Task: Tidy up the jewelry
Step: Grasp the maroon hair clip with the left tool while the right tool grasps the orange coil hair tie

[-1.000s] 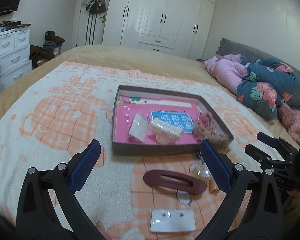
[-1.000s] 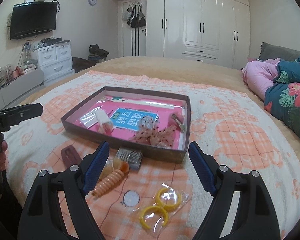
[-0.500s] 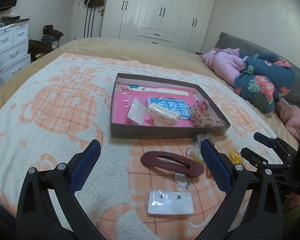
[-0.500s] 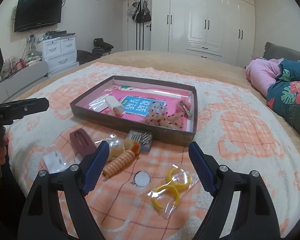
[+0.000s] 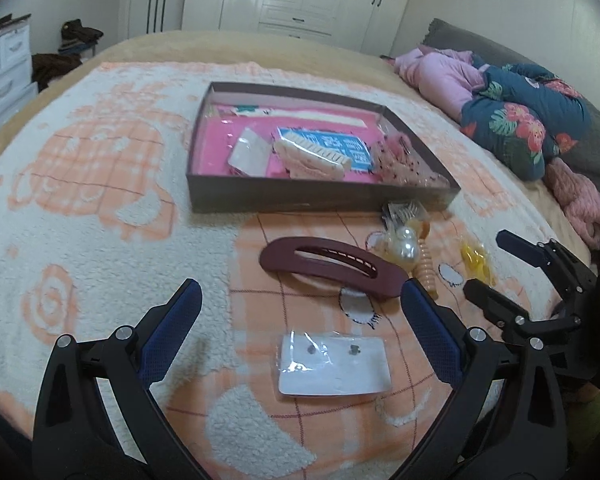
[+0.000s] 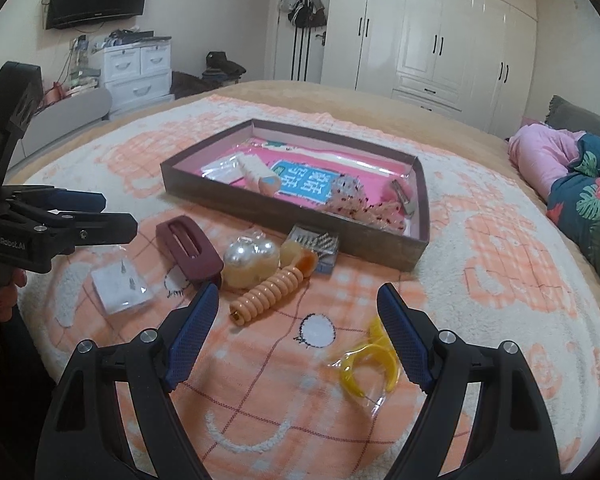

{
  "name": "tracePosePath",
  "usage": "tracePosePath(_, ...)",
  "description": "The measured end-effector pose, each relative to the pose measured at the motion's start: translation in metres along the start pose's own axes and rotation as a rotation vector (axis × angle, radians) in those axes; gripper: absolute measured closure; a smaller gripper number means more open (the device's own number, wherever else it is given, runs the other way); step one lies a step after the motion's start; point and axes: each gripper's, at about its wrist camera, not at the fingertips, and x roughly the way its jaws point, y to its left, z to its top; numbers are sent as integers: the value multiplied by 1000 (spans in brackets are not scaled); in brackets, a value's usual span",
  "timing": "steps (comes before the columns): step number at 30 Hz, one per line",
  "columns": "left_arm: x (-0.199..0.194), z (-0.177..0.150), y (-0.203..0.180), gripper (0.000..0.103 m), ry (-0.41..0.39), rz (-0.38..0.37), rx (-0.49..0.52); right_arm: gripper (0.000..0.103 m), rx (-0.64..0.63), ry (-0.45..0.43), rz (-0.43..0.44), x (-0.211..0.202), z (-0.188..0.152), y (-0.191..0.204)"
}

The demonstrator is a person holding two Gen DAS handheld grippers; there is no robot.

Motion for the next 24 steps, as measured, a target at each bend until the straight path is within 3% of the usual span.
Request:
tracePosePath(3,3,0,-1,22,15,-35,-5,24,-2,17,0,6,-1,0)
tracePosePath(7,11,2,2,44,58,-112,-57,24,5,27,-7,9,-3,-1)
tracePosePath(10,18,3,5,53,92,-174,-102,24,11,29,-9,11,-3,-3)
tracePosePath(16,37,3,11,58,163,-255,-198,24,21,47,3,16,-3,-2)
tracePosePath(24,55,10,24,59,187,-321,-332,25,53,92,24,36,0,-1)
